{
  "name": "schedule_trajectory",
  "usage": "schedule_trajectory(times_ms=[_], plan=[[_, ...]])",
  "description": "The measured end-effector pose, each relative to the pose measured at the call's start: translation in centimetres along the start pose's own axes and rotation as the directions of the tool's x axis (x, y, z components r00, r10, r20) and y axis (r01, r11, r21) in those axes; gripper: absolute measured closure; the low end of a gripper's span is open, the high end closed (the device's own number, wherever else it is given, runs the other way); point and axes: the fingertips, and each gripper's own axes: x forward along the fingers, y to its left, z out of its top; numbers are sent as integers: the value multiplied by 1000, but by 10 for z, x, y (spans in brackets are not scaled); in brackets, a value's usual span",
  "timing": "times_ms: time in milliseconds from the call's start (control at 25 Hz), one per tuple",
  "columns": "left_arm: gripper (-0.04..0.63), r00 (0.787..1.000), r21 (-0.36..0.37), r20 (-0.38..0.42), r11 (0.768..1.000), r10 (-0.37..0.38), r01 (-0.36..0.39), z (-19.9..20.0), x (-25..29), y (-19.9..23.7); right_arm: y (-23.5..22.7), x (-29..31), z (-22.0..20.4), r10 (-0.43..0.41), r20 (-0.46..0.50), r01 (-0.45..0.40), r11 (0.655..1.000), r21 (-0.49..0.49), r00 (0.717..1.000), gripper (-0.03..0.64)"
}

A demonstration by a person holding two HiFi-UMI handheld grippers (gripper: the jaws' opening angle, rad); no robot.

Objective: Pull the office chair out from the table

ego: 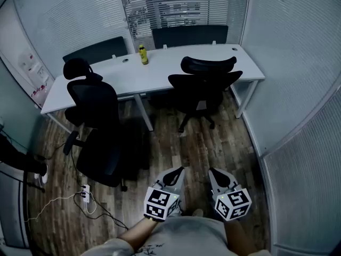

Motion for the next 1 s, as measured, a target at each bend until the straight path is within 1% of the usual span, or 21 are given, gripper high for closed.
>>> schedule_trajectory(times_ms=[120,240,400,640,760,1000], plan=[[584,1000,1,3,1000,0,0,1,-3,7,0,3,2,-22,19,21,1000,22,1000,610],[584,1000,2,6,1000,-2,2,0,-7,16,6,6,4,-35,34,35,999,8,999,609],[584,1000,-3,23,1000,-16,16,3,-15,26,21,16,4,-26,39,26,1000,4,999,609],[584,1000,20,9,999,-27,27,-4,-31,44,39,32,2,-30,42,30,1000,-5,999,609],[584,999,17,11,999,-33,33,-6,-38,53,47,36,3,-46,51,47,999,-16,998,609],[584,999,3,21,999,-41,41,-3,-34,61,45,42,4,-62,53,63,998,-8,997,609]])
